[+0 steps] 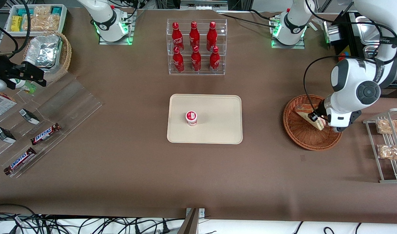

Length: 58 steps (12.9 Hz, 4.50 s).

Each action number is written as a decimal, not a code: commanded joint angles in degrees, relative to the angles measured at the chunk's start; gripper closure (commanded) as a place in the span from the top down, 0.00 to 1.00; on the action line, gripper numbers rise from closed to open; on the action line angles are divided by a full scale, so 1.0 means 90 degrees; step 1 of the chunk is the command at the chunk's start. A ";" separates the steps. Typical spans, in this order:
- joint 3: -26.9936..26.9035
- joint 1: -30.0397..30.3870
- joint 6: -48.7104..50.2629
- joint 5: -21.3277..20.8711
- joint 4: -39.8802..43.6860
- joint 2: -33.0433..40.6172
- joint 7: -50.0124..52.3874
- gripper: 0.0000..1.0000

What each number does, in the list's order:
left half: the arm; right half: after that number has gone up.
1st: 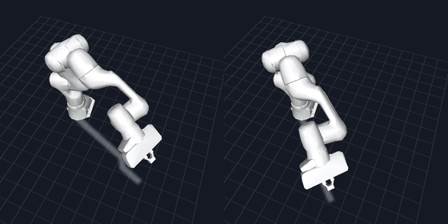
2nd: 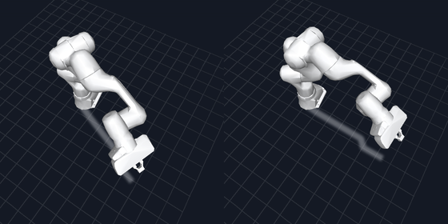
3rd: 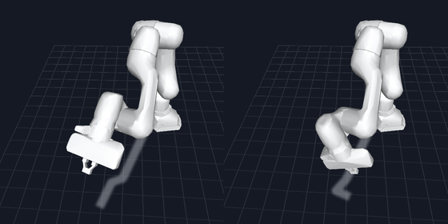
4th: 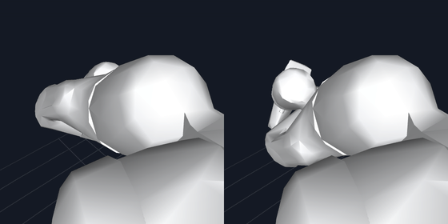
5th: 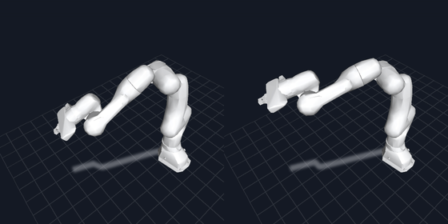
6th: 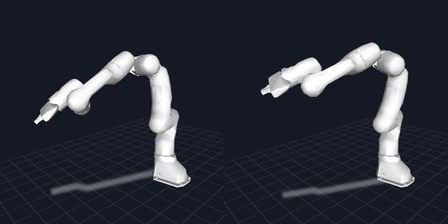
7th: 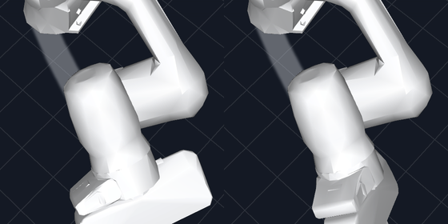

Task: Place sandwich from basket to tray
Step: 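Lift the sandwich with the left gripper and carry it over the cream tray, then lower the sandwich onto the tray beside the red cup and open the left gripper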

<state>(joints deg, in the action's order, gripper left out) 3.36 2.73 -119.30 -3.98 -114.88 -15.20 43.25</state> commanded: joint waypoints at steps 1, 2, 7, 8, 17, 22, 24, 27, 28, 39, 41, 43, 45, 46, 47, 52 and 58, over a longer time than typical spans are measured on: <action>0.0300 -0.0010 0.1007 -0.0163 0.0809 0.0039 -0.0157 0.44; 0.0446 -0.0010 0.1144 -0.0163 0.0928 0.0048 -0.0157 0.44; 0.1509 -0.0069 0.1964 -0.0173 0.1601 -0.0068 -0.0147 0.44; 0.1763 -0.0166 0.1976 -0.0173 0.1757 -0.0272 -0.0070 0.44; 0.1893 -0.1854 0.1226 -0.0222 0.1857 -0.0878 -0.0520 0.44; 0.1883 -0.2568 0.0416 -0.0387 0.1857 -0.1425 0.0066 0.44; 0.1864 -0.2647 0.0267 -0.0465 0.1847 -0.1562 0.0087 0.44; 0.1844 -0.2647 -0.0181 -0.0768 0.1866 -0.1796 0.0087 0.44; 0.1834 -0.2647 -0.0279 -0.0817 0.1866 -0.1816 0.0078 0.44; 0.1775 -0.2618 -0.0758 -0.1130 0.1866 -0.2178 0.0165 0.44; 0.1766 -0.2637 -0.0768 -0.1159 0.1876 -0.2217 0.0224 0.44; 0.1766 -0.2647 -0.0778 -0.1266 0.1876 -0.2285 0.0302 0.44; 0.1775 -0.2657 -0.0768 -0.1267 0.1886 -0.2295 0.0312 0.44; 0.1766 -0.2657 -0.0778 -0.1266 0.1886 -0.2305 0.0322 0.44; 0.1766 -0.2667 -0.0778 -0.1266 0.1886 -0.2305 0.0351 0.44; 0.1776 -0.2657 -0.0730 -0.1403 0.2129 -0.2383 0.0361 1.00; 0.1834 -0.2385 0.0508 -0.1199 0.2665 -0.1846 0.0371 1.00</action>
<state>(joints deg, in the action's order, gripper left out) 19.40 -20.16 -120.28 -14.64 -93.62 -34.16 45.87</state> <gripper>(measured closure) 0.000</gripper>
